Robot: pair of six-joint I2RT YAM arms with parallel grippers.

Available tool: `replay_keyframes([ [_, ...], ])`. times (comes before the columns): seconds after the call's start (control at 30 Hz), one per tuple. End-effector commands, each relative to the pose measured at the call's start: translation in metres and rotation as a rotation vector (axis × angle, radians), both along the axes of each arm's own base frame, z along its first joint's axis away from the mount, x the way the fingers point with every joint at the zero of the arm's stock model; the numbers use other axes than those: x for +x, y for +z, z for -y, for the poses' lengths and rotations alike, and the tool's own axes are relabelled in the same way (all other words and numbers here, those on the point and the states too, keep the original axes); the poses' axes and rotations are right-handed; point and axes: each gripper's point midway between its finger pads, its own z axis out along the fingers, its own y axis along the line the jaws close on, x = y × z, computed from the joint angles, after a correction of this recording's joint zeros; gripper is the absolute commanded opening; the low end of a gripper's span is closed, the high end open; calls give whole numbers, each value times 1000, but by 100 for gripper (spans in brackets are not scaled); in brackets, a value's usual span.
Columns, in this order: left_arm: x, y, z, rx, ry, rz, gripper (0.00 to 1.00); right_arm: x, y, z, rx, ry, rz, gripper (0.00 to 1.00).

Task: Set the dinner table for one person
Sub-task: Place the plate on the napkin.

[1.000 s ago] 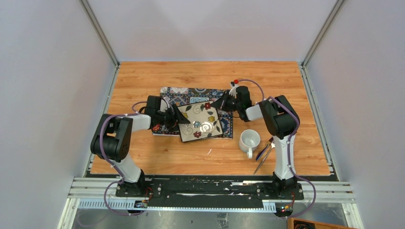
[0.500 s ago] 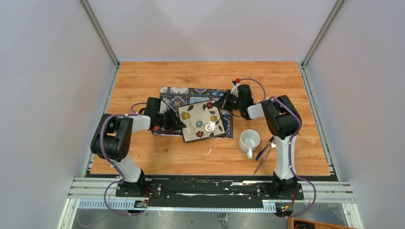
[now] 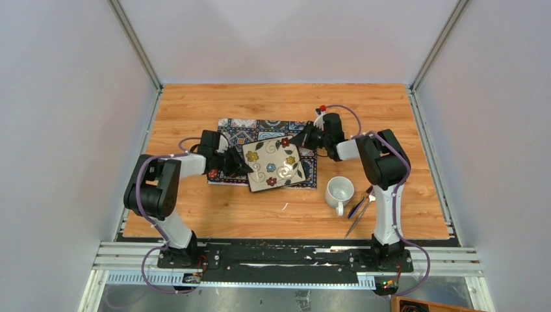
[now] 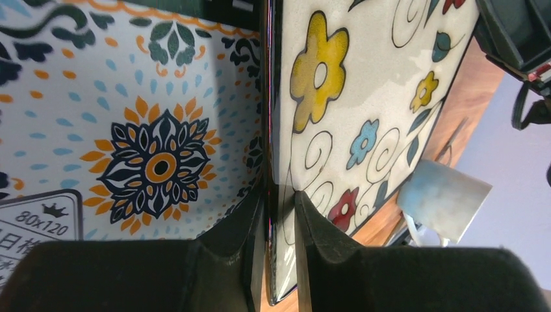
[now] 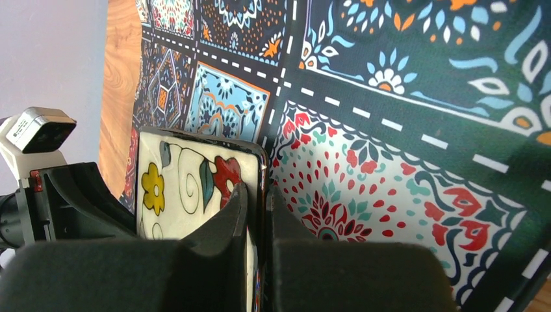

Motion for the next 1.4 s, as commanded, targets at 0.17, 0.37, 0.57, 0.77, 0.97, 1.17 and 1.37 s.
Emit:
replay_keyframes([
  [0.17, 47, 44, -15, 134, 25, 166, 0, 27, 23, 4, -57, -20, 114, 0],
  [0.37, 65, 46, -13, 146, 14, 165, 0, 30, 20, -3, -55, -12, 105, 0],
  [0.57, 80, 43, -14, 185, -14, 148, 0, 29, 15, -5, -57, -13, 95, 0],
  [0.77, 91, 41, -27, 233, -10, 127, 0, 23, 9, -11, -58, -1, 85, 0],
  [0.97, 97, 36, -38, 260, 13, 114, 0, 18, 4, -21, -65, 16, 79, 0],
  [1.17, 102, 30, -45, 275, 29, 100, 0, 12, -1, -35, -66, 39, 70, 0],
  [1.37, 106, 20, -54, 263, 45, 88, 0, 8, -5, -38, -71, 44, 64, 0],
])
